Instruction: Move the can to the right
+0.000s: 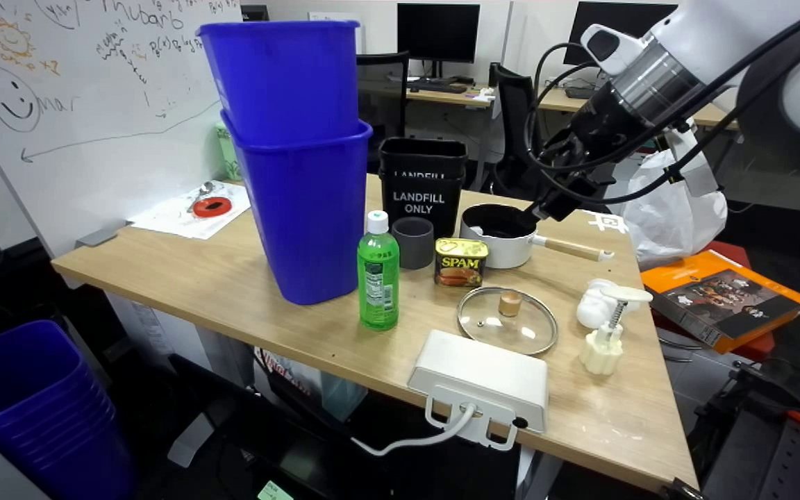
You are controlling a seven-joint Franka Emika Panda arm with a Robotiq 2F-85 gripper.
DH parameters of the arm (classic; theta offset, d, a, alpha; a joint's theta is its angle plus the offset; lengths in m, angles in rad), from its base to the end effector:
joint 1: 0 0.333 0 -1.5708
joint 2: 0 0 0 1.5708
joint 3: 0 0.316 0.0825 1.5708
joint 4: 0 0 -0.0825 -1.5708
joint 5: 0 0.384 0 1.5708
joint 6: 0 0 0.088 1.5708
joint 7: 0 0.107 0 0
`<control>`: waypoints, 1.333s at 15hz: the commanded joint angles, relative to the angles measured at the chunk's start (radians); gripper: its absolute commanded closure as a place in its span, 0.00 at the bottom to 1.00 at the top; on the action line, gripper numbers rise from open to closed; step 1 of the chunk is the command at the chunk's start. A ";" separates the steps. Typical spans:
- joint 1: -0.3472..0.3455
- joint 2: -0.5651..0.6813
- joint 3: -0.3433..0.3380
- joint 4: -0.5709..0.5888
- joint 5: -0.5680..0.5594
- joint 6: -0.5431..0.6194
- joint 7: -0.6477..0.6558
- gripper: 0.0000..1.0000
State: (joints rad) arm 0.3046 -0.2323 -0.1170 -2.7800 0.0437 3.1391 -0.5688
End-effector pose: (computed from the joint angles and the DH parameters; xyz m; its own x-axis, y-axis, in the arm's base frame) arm 0.4166 0.0761 0.3469 0.6134 0.6156 0.4947 0.5745 -0.7777 0.2554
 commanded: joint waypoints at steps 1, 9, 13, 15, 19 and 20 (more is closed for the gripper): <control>0.053 0.026 -0.051 0.000 -0.037 0.056 -0.121 0.00; 0.294 0.153 -0.305 -0.002 -0.223 0.274 -0.323 0.00; 0.294 0.273 -0.401 -0.004 -0.482 0.410 -0.245 0.00; 0.263 0.223 -0.420 0.011 -0.549 0.336 -0.252 0.00; 0.074 0.224 -0.223 0.011 -0.526 0.328 -0.255 0.00; 0.074 0.223 -0.223 0.011 -0.526 0.326 -0.255 0.00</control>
State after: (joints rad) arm 0.5783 -0.0065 -0.5398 -2.7686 -0.4799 3.4697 -0.8271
